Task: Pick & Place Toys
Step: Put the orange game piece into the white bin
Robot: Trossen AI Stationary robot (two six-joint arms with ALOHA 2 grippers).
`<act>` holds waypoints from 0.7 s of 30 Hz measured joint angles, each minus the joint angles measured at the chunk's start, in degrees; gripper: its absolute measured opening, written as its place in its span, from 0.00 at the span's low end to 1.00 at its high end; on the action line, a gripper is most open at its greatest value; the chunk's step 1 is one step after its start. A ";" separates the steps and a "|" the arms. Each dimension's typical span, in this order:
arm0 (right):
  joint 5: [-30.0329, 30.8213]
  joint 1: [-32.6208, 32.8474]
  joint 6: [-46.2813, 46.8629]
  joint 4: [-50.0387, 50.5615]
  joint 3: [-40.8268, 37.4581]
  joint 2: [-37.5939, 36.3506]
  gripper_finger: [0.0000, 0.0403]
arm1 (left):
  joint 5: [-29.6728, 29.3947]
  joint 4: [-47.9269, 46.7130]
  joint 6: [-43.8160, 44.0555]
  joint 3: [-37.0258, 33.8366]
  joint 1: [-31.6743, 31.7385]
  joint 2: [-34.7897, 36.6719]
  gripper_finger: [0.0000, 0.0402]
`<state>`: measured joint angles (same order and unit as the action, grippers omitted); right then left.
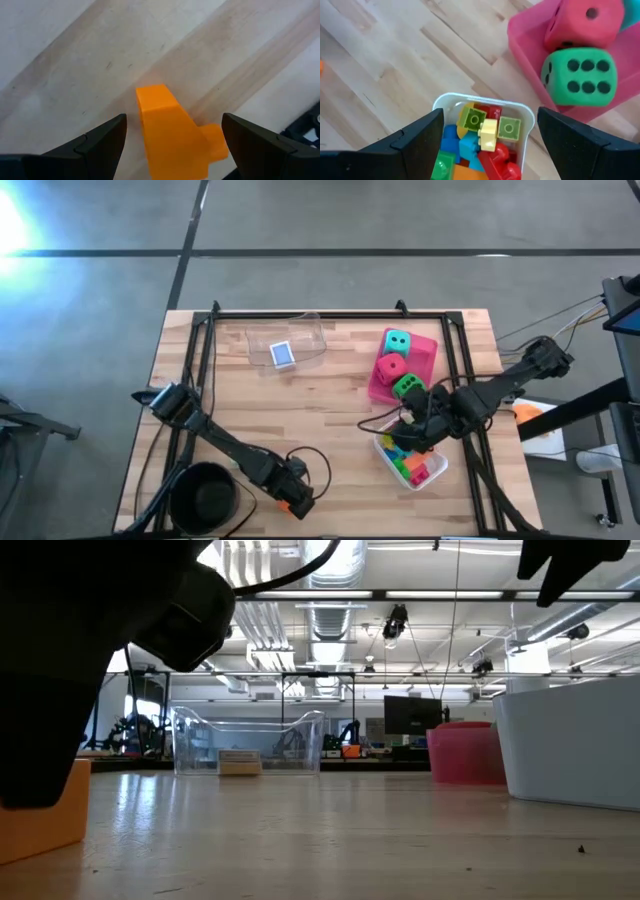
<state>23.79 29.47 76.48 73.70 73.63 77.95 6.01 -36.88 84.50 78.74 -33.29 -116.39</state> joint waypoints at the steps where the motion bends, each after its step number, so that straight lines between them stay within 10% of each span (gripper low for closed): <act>1: 0.48 0.00 -0.39 0.35 0.55 0.00 0.78 | 0.01 0.00 -0.01 0.00 -0.03 -0.12 0.82; 21: 1.88 0.02 -1.70 1.09 2.66 0.00 0.78 | 3.18 1.44 1.26 -0.11 -0.12 -2.02 0.36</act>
<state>25.67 29.50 74.78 74.78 76.29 77.95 9.19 -35.44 85.76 78.63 -33.41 -118.41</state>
